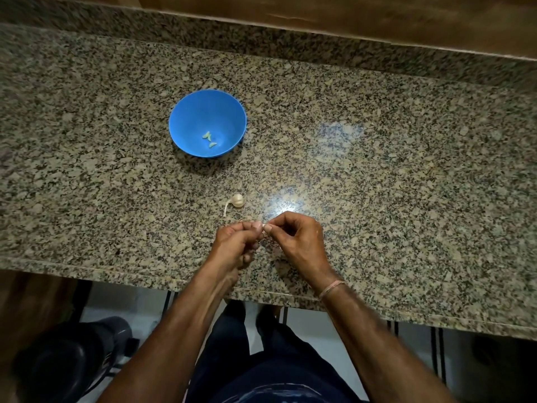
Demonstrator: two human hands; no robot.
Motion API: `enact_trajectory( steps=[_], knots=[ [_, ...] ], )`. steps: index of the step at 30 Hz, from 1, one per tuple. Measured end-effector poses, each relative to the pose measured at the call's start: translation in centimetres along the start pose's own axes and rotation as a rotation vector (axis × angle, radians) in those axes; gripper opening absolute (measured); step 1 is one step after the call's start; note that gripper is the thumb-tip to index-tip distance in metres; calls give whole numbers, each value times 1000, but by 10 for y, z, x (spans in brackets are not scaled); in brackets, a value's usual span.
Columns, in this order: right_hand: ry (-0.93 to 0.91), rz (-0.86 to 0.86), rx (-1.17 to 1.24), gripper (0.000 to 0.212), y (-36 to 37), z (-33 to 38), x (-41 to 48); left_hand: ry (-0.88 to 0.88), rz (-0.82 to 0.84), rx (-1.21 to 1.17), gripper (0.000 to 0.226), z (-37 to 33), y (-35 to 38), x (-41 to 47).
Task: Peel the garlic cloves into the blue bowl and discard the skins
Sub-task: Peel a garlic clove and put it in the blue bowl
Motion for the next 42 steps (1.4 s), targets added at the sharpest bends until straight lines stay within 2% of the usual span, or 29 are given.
enact_trajectory(
  steps=[2, 4, 5, 8, 11, 13, 17, 19, 21, 22, 23, 26, 27, 28, 29, 31, 33, 35, 37, 38, 39, 41, 42],
  knots=[
    [80, 6, 38, 11, 0, 2, -4, 191, -28, 63, 9, -4, 1, -6],
    [306, 60, 208, 20, 2, 3, -8, 468, -82, 204, 6, -10, 2, -10],
    [423, 103, 299, 23, 3, 3, -9, 546, -99, 250, 4, -11, 2, -9],
    [628, 204, 481, 18, 9, 5, -12, 581, -68, 272, 3, -14, 1, -6],
    [674, 207, 575, 18, 15, 3, -12, 533, -22, 230, 3, -16, -1, -5],
    [619, 212, 536, 20, 16, 1, -13, 503, 0, 199, 6, -17, -2, -7],
    [209, 180, 171, 29, 7, 0, -10, 245, 48, 77, 10, -13, -1, -7],
    [63, 162, 49, 25, 5, 1, -9, 137, 77, 46, 13, -10, -3, -1],
    [-23, 137, -55, 24, 4, 2, -7, 102, 90, 37, 12, -7, -4, 1],
    [-10, 142, -53, 26, 4, 3, -6, 137, 79, 54, 10, -8, -4, -1],
    [68, 154, 4, 28, 6, 2, -7, 224, 46, 110, 10, -10, -4, -4],
    [552, 222, 403, 26, 13, 6, -11, 575, -94, 339, 8, -16, 0, -12],
    [619, 230, 465, 26, 14, 6, -12, 618, -118, 366, 9, -15, 0, -13],
    [601, 227, 448, 26, 15, 6, -12, 604, -116, 370, 10, -14, 0, -11],
    [495, 214, 358, 26, 14, 5, -11, 524, -88, 331, 11, -12, 0, -7],
    [167, 194, 68, 29, 10, 3, -11, 277, 20, 175, 15, -9, -3, -1],
    [-55, 160, -105, 28, 9, 1, -10, 101, 116, 71, 20, -8, -4, 3],
    [-199, 129, -204, 25, 9, -1, -8, 22, 143, 49, 18, -7, -5, 4],
    [-266, 116, -277, 25, 10, 0, -8, 35, 132, 45, 17, -7, -5, 0],
    [-197, 134, -245, 26, 11, -1, -8, 102, 107, 87, 16, -8, -5, -4],
    [-32, 165, -128, 27, 12, -4, -8, 227, 53, 195, 15, -10, -4, -8],
    [465, 248, 306, 24, 15, -1, -12, 550, -114, 466, 13, -14, -1, -14],
    [626, 274, 431, 23, 16, 0, -13, 661, -160, 540, 14, -15, 1, -17]
  ],
)
Point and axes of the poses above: each hand's wrist, its own x-axis towards the middle knuckle, its own y-axis out of the palm, z = x × y, the point moved 2 cm from there along x, towards the middle knuckle, and after that the axes turned 13 degrees about -z, right-handed, at the moved point
